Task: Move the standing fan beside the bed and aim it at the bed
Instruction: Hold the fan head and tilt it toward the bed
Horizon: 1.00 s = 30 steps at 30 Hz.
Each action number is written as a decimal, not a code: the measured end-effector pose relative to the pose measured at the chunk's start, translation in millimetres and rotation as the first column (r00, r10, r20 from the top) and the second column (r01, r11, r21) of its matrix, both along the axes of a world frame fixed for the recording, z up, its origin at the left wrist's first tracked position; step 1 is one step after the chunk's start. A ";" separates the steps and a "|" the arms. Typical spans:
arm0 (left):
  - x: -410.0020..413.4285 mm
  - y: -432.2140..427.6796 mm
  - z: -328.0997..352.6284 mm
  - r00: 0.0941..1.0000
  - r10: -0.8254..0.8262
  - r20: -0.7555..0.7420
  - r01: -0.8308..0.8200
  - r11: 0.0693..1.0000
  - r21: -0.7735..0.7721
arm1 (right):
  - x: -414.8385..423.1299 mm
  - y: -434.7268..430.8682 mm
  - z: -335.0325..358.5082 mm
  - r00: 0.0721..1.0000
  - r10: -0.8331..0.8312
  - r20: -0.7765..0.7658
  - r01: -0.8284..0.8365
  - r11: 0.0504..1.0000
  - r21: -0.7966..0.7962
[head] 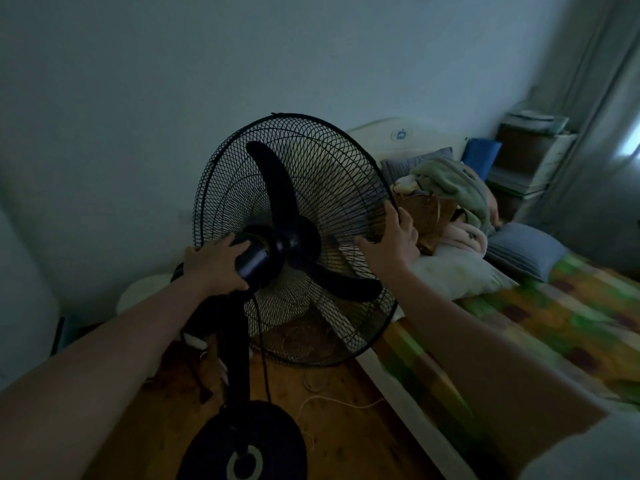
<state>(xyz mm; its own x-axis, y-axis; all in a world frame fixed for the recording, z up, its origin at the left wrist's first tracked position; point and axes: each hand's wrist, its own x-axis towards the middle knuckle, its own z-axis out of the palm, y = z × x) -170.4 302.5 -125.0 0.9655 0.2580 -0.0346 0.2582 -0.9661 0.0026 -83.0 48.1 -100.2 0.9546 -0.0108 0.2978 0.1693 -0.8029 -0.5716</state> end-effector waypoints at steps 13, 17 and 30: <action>5.5 35.6 2.7 0.985 -0.174 -0.020 0.173 0.983 -0.061 | -53.2 19.7 17.2 0.990 -0.138 0.039 0.136 0.990 0.048; 8.8 44.5 1.6 0.979 -0.204 -0.009 0.203 0.975 -0.089 | -62.3 25.5 17.2 0.985 -0.166 0.054 0.163 0.985 0.049; 15.0 55.7 1.9 0.971 -0.238 -0.008 0.234 0.960 -0.152 | -79.0 32.7 24.9 0.980 -0.197 0.032 0.196 0.980 0.042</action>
<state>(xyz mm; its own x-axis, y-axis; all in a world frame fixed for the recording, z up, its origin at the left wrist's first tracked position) -155.4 358.2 -123.1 0.9966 0.0126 -0.0812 0.0245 -0.9887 0.1479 -161.9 80.8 -75.3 0.9214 -0.2093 0.3274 0.0311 -0.8001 -0.5990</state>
